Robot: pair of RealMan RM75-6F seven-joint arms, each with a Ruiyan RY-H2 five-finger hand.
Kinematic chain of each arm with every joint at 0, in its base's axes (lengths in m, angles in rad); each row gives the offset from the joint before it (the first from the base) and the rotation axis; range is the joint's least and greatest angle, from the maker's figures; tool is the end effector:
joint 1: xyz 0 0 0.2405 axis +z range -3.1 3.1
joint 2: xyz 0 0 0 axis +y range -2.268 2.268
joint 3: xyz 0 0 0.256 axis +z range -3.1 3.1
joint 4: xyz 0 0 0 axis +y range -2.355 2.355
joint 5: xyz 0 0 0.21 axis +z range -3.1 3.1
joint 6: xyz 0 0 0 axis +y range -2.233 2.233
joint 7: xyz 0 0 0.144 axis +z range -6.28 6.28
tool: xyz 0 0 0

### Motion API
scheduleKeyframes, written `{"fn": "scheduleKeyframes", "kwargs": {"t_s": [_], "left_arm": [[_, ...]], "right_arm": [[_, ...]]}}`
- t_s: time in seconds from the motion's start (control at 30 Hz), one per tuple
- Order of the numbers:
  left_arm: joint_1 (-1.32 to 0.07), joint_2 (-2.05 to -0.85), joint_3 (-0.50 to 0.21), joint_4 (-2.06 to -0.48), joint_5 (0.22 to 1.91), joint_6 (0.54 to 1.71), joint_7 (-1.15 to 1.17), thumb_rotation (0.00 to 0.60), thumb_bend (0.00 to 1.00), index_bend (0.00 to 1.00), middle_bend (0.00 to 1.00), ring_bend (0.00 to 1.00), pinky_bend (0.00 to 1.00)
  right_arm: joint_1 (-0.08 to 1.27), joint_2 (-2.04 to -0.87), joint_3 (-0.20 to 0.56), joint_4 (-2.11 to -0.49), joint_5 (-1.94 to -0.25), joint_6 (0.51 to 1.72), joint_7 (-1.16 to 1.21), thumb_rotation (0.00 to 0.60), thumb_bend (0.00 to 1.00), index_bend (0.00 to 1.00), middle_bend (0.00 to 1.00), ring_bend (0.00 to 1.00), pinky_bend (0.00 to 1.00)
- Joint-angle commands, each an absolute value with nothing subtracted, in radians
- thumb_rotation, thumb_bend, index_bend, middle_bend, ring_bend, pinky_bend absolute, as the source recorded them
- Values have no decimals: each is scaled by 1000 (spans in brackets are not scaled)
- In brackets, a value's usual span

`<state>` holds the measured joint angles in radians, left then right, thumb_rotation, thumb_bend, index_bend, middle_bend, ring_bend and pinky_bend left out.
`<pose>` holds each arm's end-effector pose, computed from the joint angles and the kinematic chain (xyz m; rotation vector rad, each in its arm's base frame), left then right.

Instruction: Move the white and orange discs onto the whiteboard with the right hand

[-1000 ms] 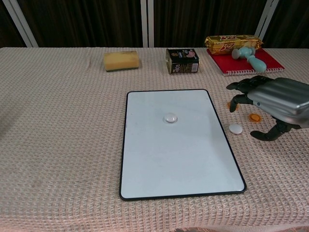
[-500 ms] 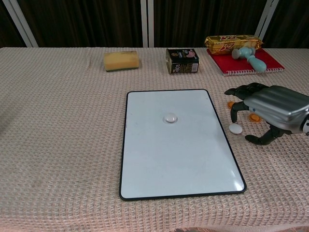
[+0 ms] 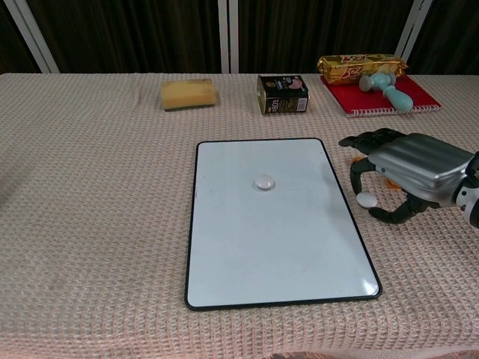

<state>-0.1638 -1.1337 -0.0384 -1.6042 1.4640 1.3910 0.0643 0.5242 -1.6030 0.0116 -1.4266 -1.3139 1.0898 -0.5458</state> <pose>-0.3071 0.2026 0.1431 -1.4775 -0.9015 -0.8404 -0.2129 -0.2693 -0.0376 1.9589 -0.7084 0.7050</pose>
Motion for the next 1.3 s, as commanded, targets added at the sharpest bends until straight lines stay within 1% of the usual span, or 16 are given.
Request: {"fn": "scheduleKeyframes", "kwargs": {"t_s": [0.03,0.1,0.27,0.53,0.87,1.3], "left_arm": [[-164,-1134,-39,-1605,1461,1389,65,512,39,128,86,0,106],[-164,-1133,-40,-1605,1461,1391,65,511,39,129,86,0,106],[-165,-1133,-39,-1606,1463,1388,66,512,39,129,86,0,106],[-162,-1130,-38,-1606,1464,1393,56,511,40,128,86,0,106],[-169,-1131,-42,-1590,1451,1374,40,511,39,128,86,0,106],[-171,-1133,-42,-1588,1449,1372,40,513,39,128,86,0,106]], "right_arm": [[523,-1605,14,-1424,-1322,1095,-541,600,386,560,16,0,0],[523,-1602,18,-1429,-1336,1104,-532,600,393,581,19,0,0],[551,-1601,53,-1454,-1356,1102,-534,600,393,582,20,0,0],[644,-1664,126,-1419,-1263,982,-602,600,392,583,28,0,0],[714,-1731,146,-1364,-1210,929,-680,600,391,583,29,0,0],[738,-1758,133,-1348,-1193,927,-675,600,389,583,24,0,0]]}}
